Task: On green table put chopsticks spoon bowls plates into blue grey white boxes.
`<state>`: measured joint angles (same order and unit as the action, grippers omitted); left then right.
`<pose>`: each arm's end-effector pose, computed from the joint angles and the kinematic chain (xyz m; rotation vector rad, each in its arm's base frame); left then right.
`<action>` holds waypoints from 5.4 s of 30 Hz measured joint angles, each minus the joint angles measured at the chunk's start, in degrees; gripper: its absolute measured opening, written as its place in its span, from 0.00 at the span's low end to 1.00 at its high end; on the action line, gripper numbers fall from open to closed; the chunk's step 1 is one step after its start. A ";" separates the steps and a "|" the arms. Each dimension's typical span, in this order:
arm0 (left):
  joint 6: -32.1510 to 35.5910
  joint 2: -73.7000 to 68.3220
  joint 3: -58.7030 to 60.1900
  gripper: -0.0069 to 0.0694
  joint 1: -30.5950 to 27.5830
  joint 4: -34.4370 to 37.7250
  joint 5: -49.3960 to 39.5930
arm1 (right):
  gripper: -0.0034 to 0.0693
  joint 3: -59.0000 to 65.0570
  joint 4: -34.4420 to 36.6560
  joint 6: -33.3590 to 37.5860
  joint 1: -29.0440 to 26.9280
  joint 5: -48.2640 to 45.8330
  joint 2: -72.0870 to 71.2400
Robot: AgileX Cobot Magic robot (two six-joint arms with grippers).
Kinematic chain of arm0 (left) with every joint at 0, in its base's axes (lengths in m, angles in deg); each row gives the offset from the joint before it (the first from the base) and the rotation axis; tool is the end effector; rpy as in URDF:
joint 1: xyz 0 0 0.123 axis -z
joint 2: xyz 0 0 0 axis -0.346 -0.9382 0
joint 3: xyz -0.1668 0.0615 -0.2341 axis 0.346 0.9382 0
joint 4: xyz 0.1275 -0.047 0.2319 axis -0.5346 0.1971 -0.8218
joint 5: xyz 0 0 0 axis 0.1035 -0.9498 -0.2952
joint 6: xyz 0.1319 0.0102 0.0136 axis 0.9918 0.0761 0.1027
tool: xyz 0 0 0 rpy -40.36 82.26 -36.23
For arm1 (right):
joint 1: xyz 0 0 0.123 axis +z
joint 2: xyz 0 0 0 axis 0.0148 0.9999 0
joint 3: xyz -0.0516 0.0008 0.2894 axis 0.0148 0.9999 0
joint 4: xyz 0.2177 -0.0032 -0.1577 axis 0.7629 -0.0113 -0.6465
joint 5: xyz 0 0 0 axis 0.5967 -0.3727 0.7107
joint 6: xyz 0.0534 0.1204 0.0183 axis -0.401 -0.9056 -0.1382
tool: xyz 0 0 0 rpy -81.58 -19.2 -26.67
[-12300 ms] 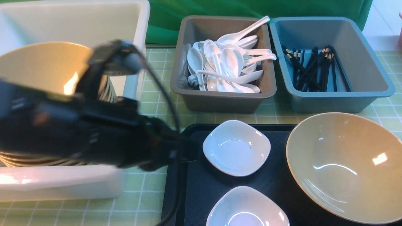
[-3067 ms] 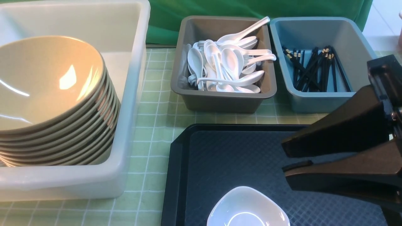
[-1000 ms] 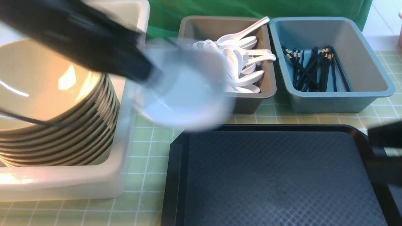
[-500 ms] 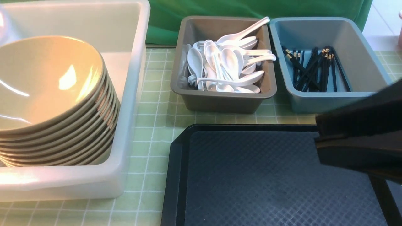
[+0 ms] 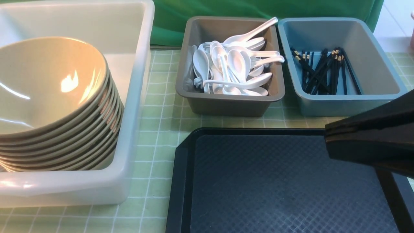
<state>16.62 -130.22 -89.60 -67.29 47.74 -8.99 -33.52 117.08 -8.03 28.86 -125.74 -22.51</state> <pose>0.2144 0.1812 0.4040 -1.0805 2.0857 -0.0178 0.1401 0.1579 0.4245 -1.1020 1.5731 0.6754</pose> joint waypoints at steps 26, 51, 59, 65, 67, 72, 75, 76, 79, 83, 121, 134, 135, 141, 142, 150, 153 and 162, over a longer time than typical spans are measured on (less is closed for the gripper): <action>-5.37 -12.52 3.52 0.33 5.16 -5.72 1.38 | 0.09 0.00 0.00 1.60 0.00 0.61 0.00; 4.03 -0.53 0.61 0.77 54.11 -8.37 -2.33 | 0.11 0.05 -32.28 -35.95 0.00 18.16 10.49; -3.05 14.75 7.05 0.27 57.29 -16.54 -5.66 | 0.11 1.08 -59.46 -60.09 0.00 11.15 -0.65; -5.74 35.76 19.39 0.09 57.29 -12.39 -7.49 | 0.11 15.39 -65.56 -67.82 0.00 15.74 -20.63; -5.94 44.07 26.28 0.09 57.29 -10.09 -8.17 | 0.11 23.15 -65.68 -69.87 0.00 15.99 -28.70; -7.36 56.30 36.91 0.09 57.29 -7.09 -8.62 | 0.11 37.37 -67.06 -70.48 0.00 19.40 -42.75; -7.70 63.05 41.16 0.09 57.29 -6.11 -8.74 | 0.11 43.07 -67.44 -69.94 0.00 24.75 -49.06; -7.75 64.78 41.74 0.09 57.29 -6.12 -8.74 | 0.11 43.80 -67.52 -69.94 0.00 25.71 -49.94; -7.98 68.50 42.48 0.09 57.30 -6.60 -7.77 | 0.11 44.61 -67.58 -69.94 0.00 26.55 -50.47; -8.14 70.28 42.48 0.09 57.30 -7.64 -6.72 | 0.11 44.63 -67.62 -69.55 0.00 26.75 -50.58; 5.13 70.58 74.79 0.09 41.93 -12.46 40.04 | 0.14 44.73 -67.62 -69.29 0.00 26.75 -50.64; 7.37 70.63 80.51 0.09 47.78 -15.96 40.83 | 0.15 44.73 -67.62 -69.29 0.00 26.75 -50.68; 7.51 70.63 80.51 0.09 47.94 -15.43 40.94 | 0.15 44.73 -67.62 -69.29 0.00 26.75 -50.68; 7.58 70.63 80.51 0.09 47.99 -14.04 40.97 | 0.16 44.73 -67.62 -69.29 0.00 26.75 -50.68; 7.58 70.63 80.51 0.09 47.99 -14.05 40.97 | 0.16 44.73 -67.62 -69.29 0.00 26.75 -50.68; 7.58 70.63 80.51 0.09 47.99 -13.88 41.02 | 0.17 44.73 -67.62 -69.29 0.00 26.75 -50.68; 7.58 70.63 80.51 0.09 47.99 -13.88 41.02 | 0.18 44.73 -67.62 -69.29 0.00 26.75 -50.68; 7.58 70.63 80.51 0.09 47.99 -13.88 41.02 | 0.18 44.73 -67.81 -68.73 0.00 26.75 -50.68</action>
<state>24.20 -59.59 -9.09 -19.29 33.86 32.02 11.22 49.27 -76.75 28.86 -98.99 -73.19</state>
